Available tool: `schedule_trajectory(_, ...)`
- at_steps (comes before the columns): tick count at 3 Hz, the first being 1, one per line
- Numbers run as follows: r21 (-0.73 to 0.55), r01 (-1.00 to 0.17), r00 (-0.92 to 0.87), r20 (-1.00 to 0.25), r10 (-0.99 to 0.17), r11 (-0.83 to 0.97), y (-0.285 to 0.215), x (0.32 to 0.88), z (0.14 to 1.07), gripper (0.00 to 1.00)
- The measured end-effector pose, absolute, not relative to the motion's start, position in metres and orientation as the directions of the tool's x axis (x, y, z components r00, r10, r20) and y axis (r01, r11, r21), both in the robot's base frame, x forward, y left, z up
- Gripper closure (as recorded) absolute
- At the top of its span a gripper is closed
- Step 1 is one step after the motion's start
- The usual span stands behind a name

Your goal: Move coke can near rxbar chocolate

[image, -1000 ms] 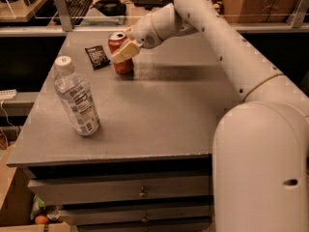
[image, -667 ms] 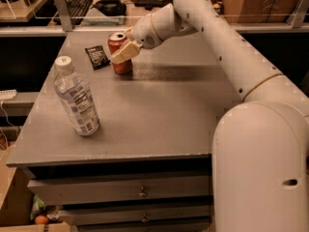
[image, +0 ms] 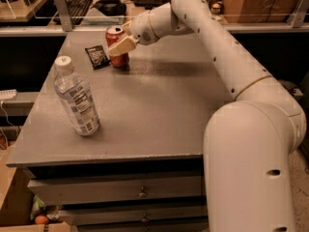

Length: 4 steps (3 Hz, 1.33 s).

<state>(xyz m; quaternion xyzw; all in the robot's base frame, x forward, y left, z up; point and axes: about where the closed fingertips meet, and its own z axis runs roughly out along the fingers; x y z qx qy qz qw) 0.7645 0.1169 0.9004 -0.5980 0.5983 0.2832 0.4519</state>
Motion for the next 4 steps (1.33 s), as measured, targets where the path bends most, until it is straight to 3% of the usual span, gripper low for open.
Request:
schedule_trajectory(1, -0.214, -0.963, 0.129, -0.899, -0.418, 0.164, 0.116, 0.777, 0.911, 0.82)
schedule_trajectory(3, -0.203, -0.957, 0.106, -0.91, -0.401, 0.206, 0.108, 0.787, 0.909, 0.35)
schedule_trajectory(4, -0.203, -0.955, 0.103, -0.91, -0.401, 0.216, 0.103, 0.789, 0.909, 0.04)
